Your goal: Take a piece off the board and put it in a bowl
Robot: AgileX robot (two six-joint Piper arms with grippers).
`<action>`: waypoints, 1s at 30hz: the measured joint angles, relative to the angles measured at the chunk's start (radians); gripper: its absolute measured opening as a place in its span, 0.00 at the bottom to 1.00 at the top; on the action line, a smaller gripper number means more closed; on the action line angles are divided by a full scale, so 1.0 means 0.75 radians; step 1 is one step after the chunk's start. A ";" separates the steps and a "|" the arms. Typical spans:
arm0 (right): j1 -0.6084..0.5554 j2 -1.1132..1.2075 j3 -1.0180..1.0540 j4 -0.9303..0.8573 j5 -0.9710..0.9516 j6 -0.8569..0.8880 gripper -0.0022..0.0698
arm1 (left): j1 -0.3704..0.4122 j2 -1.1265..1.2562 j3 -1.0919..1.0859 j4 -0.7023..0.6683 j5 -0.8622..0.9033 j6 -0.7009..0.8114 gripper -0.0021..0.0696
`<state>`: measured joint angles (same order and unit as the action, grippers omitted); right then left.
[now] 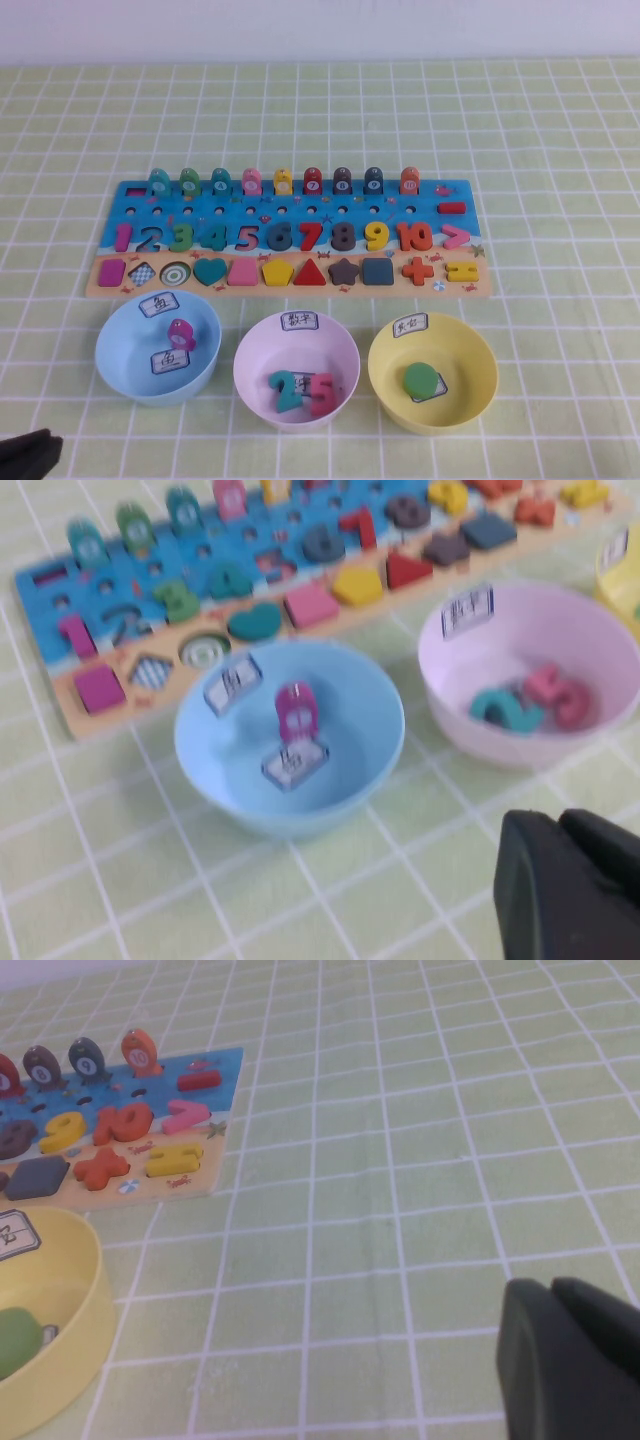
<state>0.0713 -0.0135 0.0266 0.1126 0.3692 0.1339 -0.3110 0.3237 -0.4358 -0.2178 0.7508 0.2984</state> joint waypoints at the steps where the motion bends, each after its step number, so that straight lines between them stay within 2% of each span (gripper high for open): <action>1: 0.000 0.000 0.000 0.000 0.000 0.000 0.01 | 0.000 -0.015 0.010 0.003 0.012 0.000 0.03; 11: 0.000 0.000 0.000 0.000 0.000 0.000 0.01 | 0.000 -0.048 0.015 0.141 0.006 0.001 0.03; 15: 0.000 0.000 0.000 0.000 0.000 0.000 0.01 | 0.000 -0.096 0.097 0.158 -0.140 0.001 0.03; 23: 0.000 0.000 0.000 0.000 0.000 0.000 0.01 | 0.010 -0.342 0.464 0.174 -0.716 0.001 0.03; 27: 0.000 0.000 0.000 0.000 0.000 0.000 0.01 | 0.083 -0.434 0.584 0.183 -0.828 -0.067 0.03; 30: 0.000 0.000 0.000 0.000 0.000 0.000 0.01 | 0.168 -0.445 0.612 0.225 -0.812 -0.184 0.03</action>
<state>0.0713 -0.0135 0.0266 0.1126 0.3692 0.1339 -0.1849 -0.0104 0.0230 -0.0493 0.1420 0.1608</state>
